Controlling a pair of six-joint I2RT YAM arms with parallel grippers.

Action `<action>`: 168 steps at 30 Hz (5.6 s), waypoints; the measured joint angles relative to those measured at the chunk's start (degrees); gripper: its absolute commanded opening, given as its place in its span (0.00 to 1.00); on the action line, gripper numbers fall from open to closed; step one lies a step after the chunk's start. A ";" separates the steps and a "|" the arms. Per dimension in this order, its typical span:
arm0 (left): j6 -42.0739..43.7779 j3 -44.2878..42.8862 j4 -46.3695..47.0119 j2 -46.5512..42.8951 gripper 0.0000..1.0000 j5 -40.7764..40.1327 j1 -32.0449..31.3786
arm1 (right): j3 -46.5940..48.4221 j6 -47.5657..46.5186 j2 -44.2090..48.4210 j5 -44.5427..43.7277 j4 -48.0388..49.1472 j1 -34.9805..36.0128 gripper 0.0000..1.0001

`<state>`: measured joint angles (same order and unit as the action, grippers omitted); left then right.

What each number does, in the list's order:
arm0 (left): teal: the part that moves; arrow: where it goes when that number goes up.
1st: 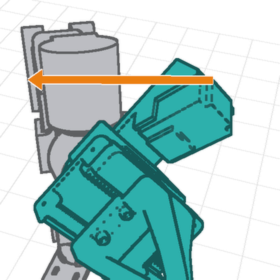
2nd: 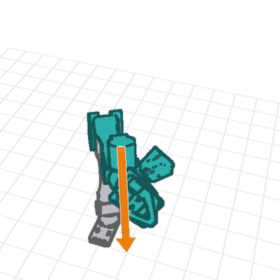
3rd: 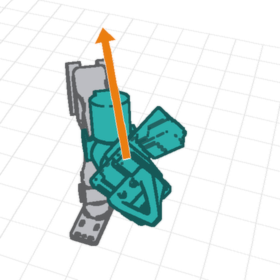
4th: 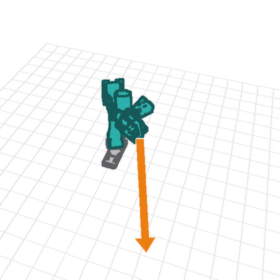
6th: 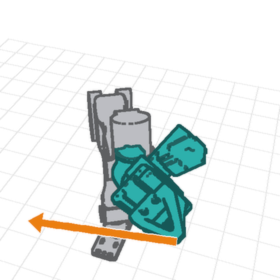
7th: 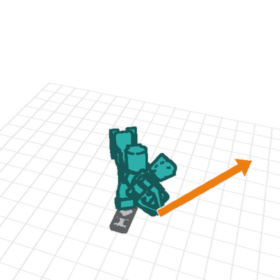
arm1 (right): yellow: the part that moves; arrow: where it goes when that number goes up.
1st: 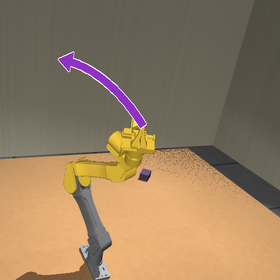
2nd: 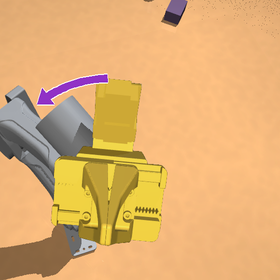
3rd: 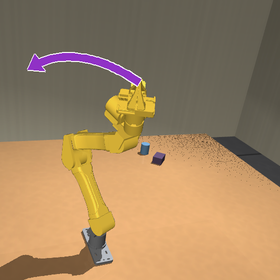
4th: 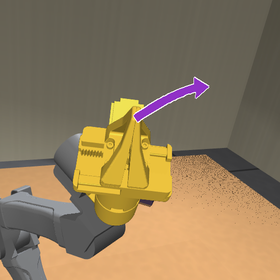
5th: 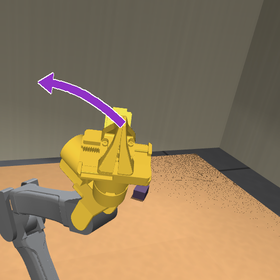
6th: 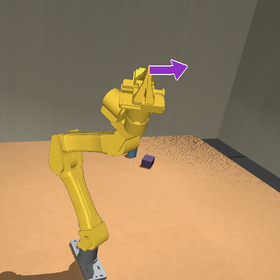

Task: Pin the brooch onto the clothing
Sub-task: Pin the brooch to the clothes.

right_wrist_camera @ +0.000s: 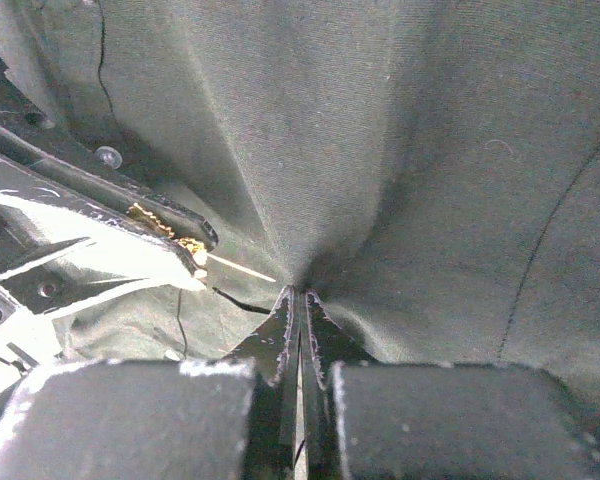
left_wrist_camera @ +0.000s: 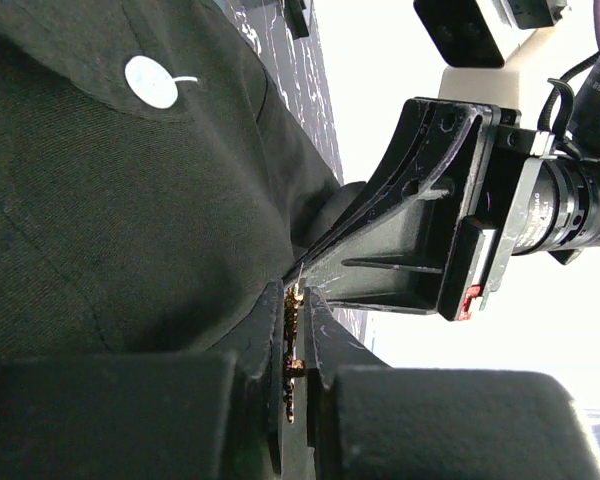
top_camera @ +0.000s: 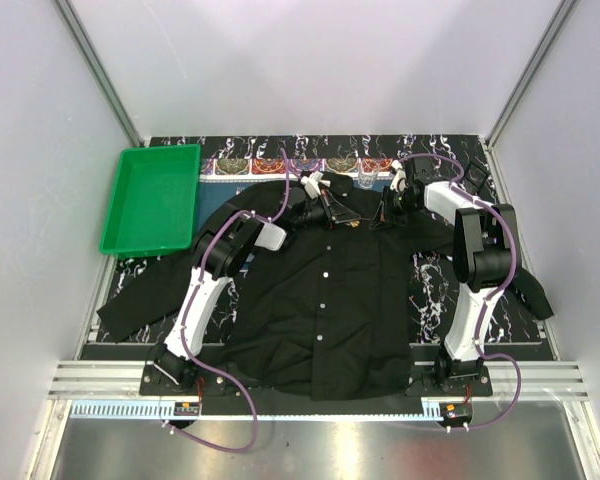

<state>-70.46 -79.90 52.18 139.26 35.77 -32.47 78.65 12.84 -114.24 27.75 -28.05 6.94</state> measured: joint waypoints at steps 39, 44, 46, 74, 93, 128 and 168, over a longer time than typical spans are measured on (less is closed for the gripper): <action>-1.18 -0.50 1.44 1.16 0.00 -0.42 -0.59 | -4.44 -2.56 3.56 4.98 5.18 -1.51 0.00; -1.22 -0.57 1.42 1.16 0.00 -0.33 -0.68 | -4.44 -2.54 3.56 5.81 5.57 -1.66 0.00; -1.25 -0.63 1.40 1.16 0.00 -0.26 -0.72 | -4.44 -2.54 3.56 5.99 5.68 -1.70 0.00; -12.55 -3.54 10.47 6.05 0.00 -1.09 -2.62 | -3.96 -3.39 3.63 7.85 4.22 -2.27 0.43; -14.14 -3.30 11.89 6.32 0.00 -1.11 -2.73 | 1.97 -7.37 8.96 13.38 -7.10 -10.67 0.39; -14.25 -3.21 12.24 6.38 0.00 -1.27 -2.95 | 3.65 2.84 -5.88 26.40 -2.73 -10.62 0.29; -14.45 -0.09 14.82 5.25 0.41 -2.21 -3.08 | 1.79 3.56 -6.91 30.42 -1.29 -11.93 0.00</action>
<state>-84.90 -79.99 67.00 144.51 33.56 -35.55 80.44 16.40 -121.14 58.17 -29.34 -4.99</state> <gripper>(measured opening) 0.320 0.009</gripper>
